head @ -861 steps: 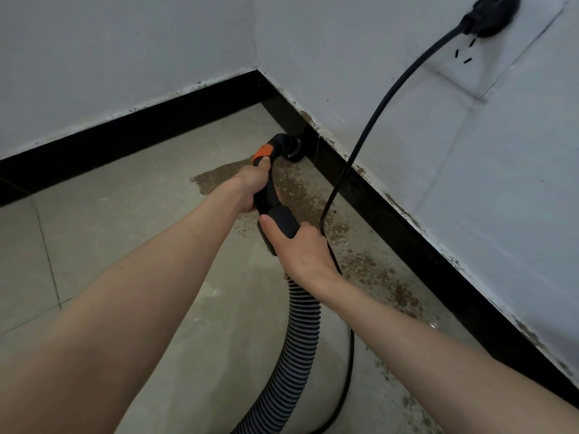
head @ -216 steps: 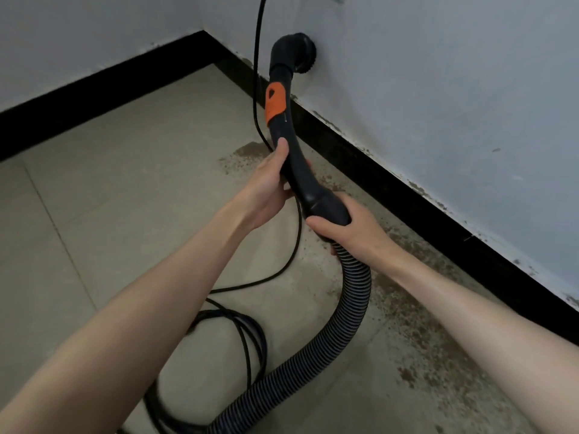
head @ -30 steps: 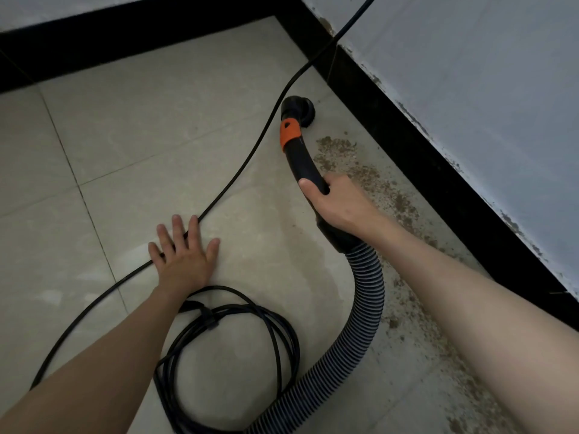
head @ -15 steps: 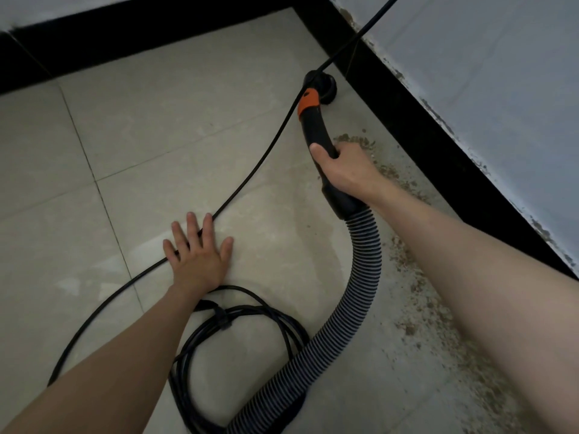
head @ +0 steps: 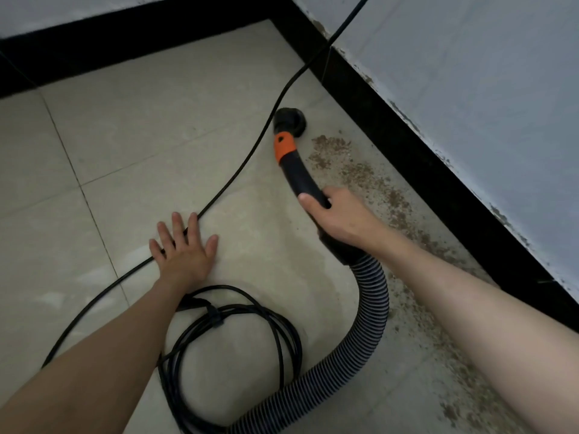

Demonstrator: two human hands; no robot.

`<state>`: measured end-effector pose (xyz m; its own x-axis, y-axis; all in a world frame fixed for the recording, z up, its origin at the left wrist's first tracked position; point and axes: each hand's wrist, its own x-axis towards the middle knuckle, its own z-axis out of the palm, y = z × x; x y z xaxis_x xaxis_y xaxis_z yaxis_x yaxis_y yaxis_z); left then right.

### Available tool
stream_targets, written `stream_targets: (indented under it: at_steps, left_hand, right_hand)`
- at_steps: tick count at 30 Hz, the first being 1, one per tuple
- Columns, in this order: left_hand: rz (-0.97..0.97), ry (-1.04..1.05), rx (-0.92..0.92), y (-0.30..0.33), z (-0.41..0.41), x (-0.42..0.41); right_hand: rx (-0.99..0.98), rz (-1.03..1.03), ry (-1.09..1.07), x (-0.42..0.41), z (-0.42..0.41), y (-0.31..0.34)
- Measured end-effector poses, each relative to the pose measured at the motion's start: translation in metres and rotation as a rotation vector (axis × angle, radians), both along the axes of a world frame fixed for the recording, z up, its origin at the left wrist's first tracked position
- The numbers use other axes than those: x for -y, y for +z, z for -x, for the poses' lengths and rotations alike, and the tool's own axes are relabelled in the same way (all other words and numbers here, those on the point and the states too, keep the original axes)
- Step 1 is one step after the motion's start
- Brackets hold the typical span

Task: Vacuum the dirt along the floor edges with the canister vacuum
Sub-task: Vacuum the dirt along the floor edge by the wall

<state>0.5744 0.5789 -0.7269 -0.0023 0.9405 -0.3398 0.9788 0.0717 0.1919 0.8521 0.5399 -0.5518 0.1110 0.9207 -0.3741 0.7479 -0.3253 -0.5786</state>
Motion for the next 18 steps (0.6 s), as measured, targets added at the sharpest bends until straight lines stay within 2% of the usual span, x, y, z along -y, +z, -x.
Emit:
stream_targets:
  at_steps: [4,12,18]
  left_hand:
    - [0.017,-0.003,0.001,0.003,-0.001,0.000]
    - [0.015,-0.008,0.019,0.002,0.001,0.000]
    - [0.022,-0.008,0.013,0.004,0.001,-0.001]
  right_hand:
    - [0.026,-0.028,-0.093,0.009,-0.019,0.003]
    - [0.166,0.046,0.045,0.043,-0.010,0.001]
    - [0.106,0.062,-0.009,0.035,-0.019,0.008]
